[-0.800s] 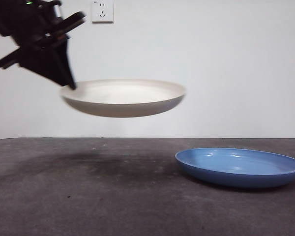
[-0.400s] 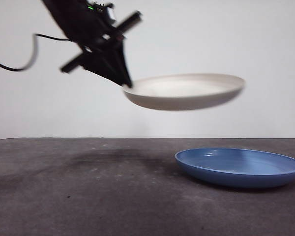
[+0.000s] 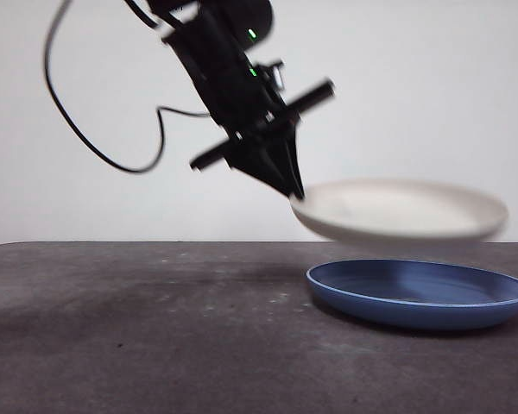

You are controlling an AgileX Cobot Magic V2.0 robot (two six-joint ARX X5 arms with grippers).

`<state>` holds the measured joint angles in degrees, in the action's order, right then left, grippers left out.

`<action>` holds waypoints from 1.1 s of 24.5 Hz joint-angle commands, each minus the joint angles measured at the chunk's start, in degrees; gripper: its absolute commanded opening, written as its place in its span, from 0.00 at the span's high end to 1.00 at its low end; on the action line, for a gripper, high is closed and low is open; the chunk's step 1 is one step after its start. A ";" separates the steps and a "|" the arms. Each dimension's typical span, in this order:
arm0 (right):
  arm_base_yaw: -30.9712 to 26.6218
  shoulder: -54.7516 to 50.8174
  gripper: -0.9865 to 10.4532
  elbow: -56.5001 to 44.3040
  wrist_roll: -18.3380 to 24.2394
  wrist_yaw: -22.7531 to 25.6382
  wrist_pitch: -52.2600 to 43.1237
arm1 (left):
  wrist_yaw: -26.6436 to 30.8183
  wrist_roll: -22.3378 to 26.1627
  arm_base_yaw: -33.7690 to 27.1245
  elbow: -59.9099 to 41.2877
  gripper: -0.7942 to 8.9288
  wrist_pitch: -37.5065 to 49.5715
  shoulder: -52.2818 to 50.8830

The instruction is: Pick up the white plate, put it on the blue plate, put it on desk

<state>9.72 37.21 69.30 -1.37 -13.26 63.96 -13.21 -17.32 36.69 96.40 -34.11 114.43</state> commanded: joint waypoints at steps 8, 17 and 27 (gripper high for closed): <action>0.17 0.37 0.55 0.90 -0.50 0.26 2.12 | 0.74 -0.28 1.75 4.28 0.90 0.09 7.89; 0.17 0.37 0.55 0.90 -0.48 0.28 2.34 | 0.83 0.35 3.10 4.37 0.79 -0.22 9.94; 0.17 0.42 0.55 0.90 -0.44 0.63 2.60 | 0.85 2.16 2.69 5.55 0.56 -2.58 5.01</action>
<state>9.72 37.26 69.30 -1.34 -12.69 66.83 -12.19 -16.45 39.22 100.12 -37.39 120.95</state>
